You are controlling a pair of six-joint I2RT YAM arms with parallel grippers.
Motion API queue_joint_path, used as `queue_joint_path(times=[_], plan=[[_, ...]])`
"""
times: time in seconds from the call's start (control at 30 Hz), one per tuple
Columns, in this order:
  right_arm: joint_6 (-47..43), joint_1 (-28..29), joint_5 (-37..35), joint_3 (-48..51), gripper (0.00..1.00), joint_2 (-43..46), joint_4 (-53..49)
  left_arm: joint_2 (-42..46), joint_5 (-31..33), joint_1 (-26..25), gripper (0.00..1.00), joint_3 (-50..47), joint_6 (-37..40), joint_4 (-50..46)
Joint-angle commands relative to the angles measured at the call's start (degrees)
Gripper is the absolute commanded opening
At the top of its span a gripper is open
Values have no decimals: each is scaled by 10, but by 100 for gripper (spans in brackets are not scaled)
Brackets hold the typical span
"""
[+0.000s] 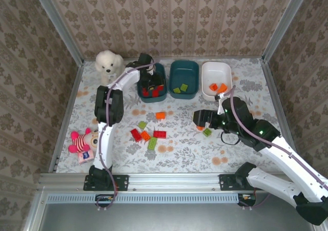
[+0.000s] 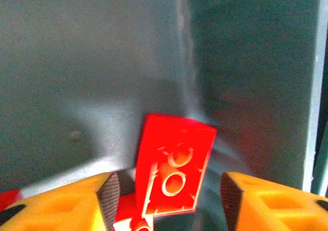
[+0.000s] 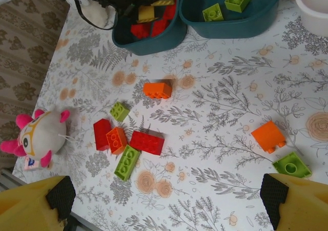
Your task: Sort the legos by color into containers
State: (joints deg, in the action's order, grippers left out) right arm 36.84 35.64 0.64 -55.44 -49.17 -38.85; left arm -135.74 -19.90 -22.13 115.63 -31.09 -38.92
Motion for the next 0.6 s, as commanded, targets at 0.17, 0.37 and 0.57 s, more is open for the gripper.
queue_joint_path(times=[0.17,0.37,0.57], plan=[[-58,10,-15,-64,93,-110,-57,90,4,4,64,1,-22,-8],[-93,81,-40,-178,93,-325,-76,292,61,21,67,-189,-80,49],[-42,131,-54,-308,98,-513,-76,526,118,26,70,-447,-125,49]])
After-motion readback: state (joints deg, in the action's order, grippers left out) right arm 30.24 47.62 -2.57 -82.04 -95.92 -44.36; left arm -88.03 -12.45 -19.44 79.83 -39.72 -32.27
